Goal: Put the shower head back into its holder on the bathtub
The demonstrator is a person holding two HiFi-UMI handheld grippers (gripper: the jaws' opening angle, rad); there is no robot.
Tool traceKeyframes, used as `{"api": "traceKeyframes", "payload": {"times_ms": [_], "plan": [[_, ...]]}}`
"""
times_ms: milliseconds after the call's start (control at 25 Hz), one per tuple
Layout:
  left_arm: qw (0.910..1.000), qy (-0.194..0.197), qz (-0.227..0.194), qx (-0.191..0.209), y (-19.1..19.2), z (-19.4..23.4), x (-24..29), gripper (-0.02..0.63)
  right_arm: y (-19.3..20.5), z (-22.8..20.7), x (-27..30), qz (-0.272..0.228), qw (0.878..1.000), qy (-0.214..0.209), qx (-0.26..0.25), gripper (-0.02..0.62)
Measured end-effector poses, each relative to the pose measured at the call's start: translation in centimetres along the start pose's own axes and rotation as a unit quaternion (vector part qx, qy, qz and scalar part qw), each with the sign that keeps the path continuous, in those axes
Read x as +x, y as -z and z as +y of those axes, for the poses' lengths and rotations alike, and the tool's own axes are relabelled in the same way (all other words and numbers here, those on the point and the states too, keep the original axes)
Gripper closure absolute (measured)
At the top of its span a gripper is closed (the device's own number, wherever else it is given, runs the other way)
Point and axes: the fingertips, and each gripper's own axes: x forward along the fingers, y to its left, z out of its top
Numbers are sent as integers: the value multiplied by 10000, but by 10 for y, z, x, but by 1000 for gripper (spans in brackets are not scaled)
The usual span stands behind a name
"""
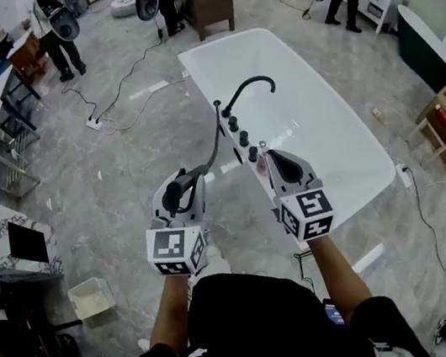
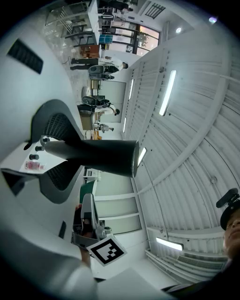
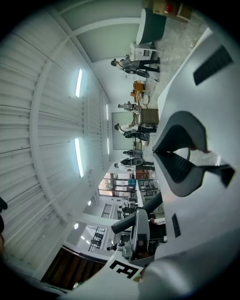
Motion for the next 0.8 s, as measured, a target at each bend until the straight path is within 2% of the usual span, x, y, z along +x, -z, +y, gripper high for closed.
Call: {"api": "traceKeyframes", "payload": {"times_ms": [160,520,800], "plan": [[10000,-38,-20,-33,2,-4,1,462,0,-5,-5,-117,9997,-49,187,572],[9996,-196,98,-173,13,-16,-13,461,13,-4,-22,9,9996,-129,236,572],[9997,-174,46,-191,11,-15,-1,461,17,-13,-16,63,9996,-131,236,572]]}}
